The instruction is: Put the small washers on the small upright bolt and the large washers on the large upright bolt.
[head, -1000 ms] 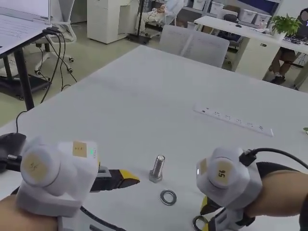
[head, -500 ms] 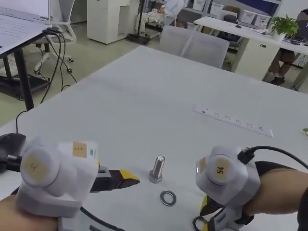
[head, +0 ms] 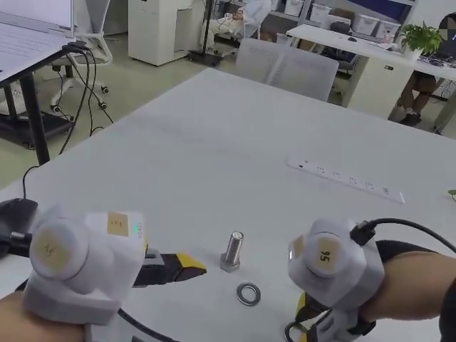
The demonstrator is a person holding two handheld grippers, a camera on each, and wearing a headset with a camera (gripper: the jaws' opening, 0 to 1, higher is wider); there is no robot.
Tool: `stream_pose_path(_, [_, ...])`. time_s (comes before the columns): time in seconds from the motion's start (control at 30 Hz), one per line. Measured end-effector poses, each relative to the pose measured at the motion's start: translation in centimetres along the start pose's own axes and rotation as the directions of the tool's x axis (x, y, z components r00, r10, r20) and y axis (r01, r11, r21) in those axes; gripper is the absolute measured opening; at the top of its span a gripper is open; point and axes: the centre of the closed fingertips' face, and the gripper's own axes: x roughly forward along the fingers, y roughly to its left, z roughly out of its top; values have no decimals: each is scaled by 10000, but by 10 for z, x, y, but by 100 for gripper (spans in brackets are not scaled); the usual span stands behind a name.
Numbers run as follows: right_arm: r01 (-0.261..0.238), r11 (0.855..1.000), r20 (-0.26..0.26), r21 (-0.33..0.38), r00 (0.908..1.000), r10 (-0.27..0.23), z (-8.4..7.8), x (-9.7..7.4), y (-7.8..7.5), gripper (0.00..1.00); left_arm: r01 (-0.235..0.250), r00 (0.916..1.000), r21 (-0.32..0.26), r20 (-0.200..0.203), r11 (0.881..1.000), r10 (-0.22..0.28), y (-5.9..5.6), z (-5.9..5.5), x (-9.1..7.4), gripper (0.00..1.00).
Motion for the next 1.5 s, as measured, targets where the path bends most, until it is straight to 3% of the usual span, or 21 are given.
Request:
stream_pose_path(0.43, [304,9990,-312,-337,9990,-315,2,1,2,25,-49,10000,26,55,10000,49,0,2,-1,78])
stream_pose_path(0.73, [9,10000,-171,43,9999,-8,3,1,1,24,-60,10000,26,63,10000,60,1,2,-1,78])
stream_pose_path(1.0, [252,9988,-681,-420,9973,-280,5,2,4,24,-84,10000,72,33,9999,84,1,2,-1,78])
stream_pose_path(1.17, [82,9999,-447,-74,9990,-86,4,1,0,24,-79,10000,91,37,9999,79,1,3,0,78])
stream_pose_path(1.3, [195,9995,-564,-262,9982,-210,5,1,3,24,-107,9999,112,87,9999,106,1,4,-1,78])
stream_pose_path(1.5, [150,9999,-489,71,9987,-147,2,0,2,24,-167,9997,145,205,9998,164,1,6,-2,78])
